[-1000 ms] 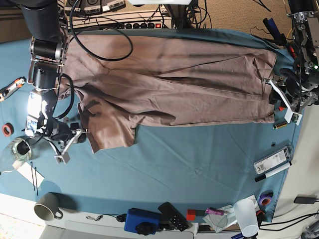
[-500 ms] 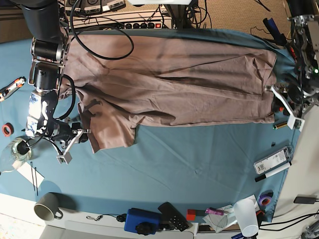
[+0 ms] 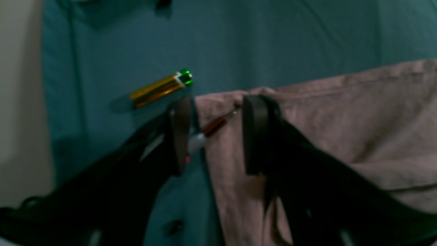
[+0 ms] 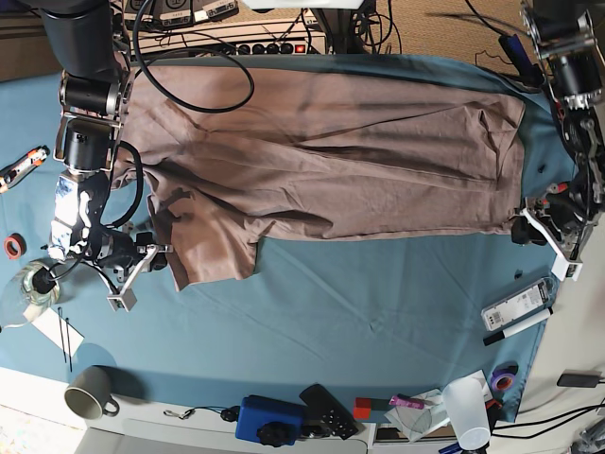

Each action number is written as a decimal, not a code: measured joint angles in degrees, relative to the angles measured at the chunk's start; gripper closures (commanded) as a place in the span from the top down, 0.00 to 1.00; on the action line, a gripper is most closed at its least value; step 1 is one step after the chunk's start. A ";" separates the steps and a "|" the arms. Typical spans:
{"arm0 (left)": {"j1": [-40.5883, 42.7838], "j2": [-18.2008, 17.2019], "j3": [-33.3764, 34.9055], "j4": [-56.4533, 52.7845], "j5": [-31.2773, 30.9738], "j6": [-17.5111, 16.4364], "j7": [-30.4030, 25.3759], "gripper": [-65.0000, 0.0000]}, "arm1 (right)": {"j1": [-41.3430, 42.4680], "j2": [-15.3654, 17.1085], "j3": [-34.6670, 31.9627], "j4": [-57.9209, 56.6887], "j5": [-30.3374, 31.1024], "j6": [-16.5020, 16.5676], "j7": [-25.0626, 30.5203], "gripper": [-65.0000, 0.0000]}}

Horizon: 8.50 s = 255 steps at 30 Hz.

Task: Fold the T-shirt properly

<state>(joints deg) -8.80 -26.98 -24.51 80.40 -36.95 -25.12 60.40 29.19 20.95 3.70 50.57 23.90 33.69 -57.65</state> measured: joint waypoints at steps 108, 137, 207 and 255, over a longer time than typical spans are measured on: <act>-11.91 -4.35 -0.20 -13.49 -19.30 -1.77 19.69 0.00 | -2.03 8.28 11.30 23.06 18.23 2.38 -18.67 0.00; 15.78 -5.05 -11.50 9.66 -26.99 -4.37 19.76 0.00 | -19.50 10.16 22.01 33.62 27.06 2.60 -23.32 0.00; 17.86 -3.98 -11.56 9.64 -26.99 -4.37 19.76 0.00 | 2.73 1.05 -8.85 0.74 -1.33 -3.56 -2.51 0.00; 17.97 -3.98 -11.56 9.64 -27.04 -4.37 19.76 0.00 | -1.88 1.16 -17.46 11.63 -13.84 -14.60 4.90 0.23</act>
<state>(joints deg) 9.17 -30.96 -36.07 90.04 -63.99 -29.50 80.16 27.31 22.11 -13.76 62.19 10.07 19.09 -52.75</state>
